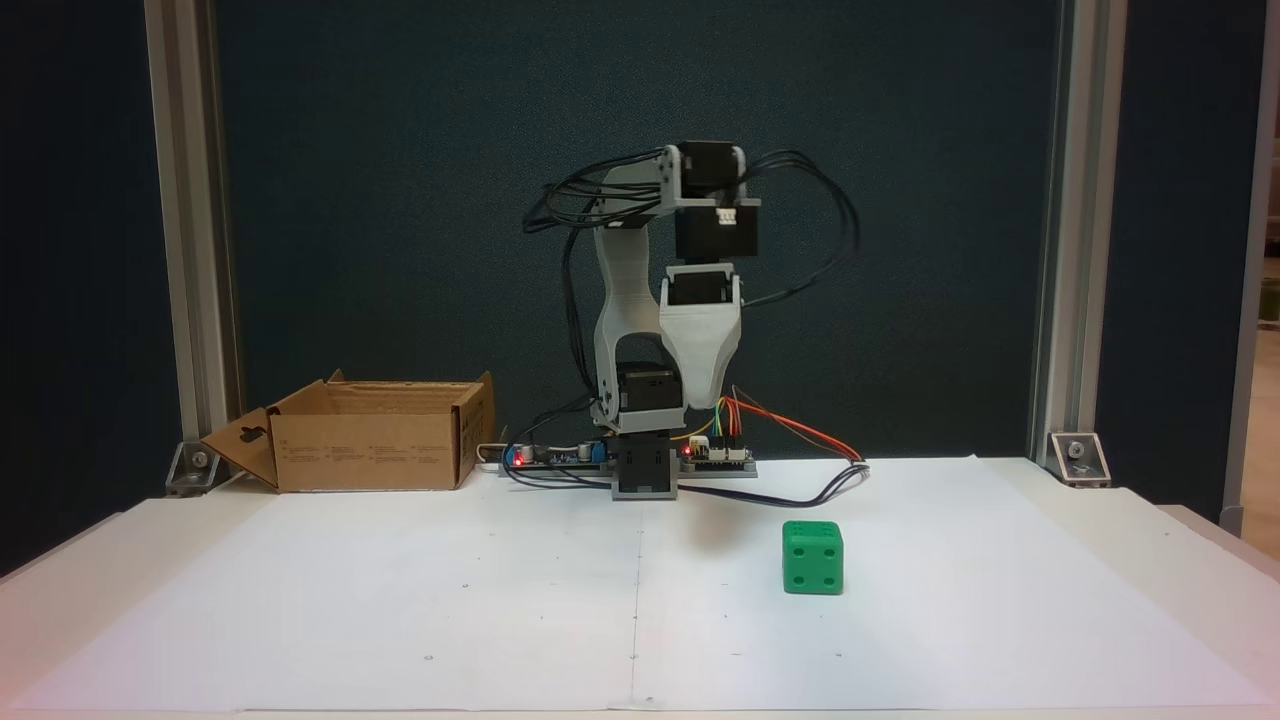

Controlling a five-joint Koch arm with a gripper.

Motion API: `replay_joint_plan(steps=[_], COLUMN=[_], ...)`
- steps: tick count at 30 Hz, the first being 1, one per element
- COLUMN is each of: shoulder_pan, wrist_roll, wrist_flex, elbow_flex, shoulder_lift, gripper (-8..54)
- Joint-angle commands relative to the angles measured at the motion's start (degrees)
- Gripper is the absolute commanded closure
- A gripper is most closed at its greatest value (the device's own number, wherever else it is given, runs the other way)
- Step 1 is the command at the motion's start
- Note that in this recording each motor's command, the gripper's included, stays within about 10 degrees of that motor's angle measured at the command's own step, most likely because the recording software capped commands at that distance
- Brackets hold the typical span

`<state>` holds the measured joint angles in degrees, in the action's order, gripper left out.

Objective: Grasp a green dice and put it in the bin.

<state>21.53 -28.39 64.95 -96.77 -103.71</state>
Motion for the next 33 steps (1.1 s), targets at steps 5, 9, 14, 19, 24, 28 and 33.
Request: replay_joint_plan(steps=[5, 9, 14, 19, 24, 28, 33], shoulder_pan=[2.64, 4.66, 6.33, 8.44, 9.14, 9.4, 10.72], wrist_roll=[-8.17, -8.44, -8.96, -10.37, -11.87, -12.39, -12.3], wrist_flex=[-2.02, -6.86, -10.11, -12.92, -12.92, -13.36, -13.45], elbow_flex=[7.03, 8.88, 12.39, 14.24, 14.68, 14.68, 14.15], shoulder_lift=[5.27, 9.4, 15.03, 18.54, 20.92, 20.92, 21.62], gripper=[0.1, 0.1, 0.4, 0.5, 0.7, 1.0, 1.5])
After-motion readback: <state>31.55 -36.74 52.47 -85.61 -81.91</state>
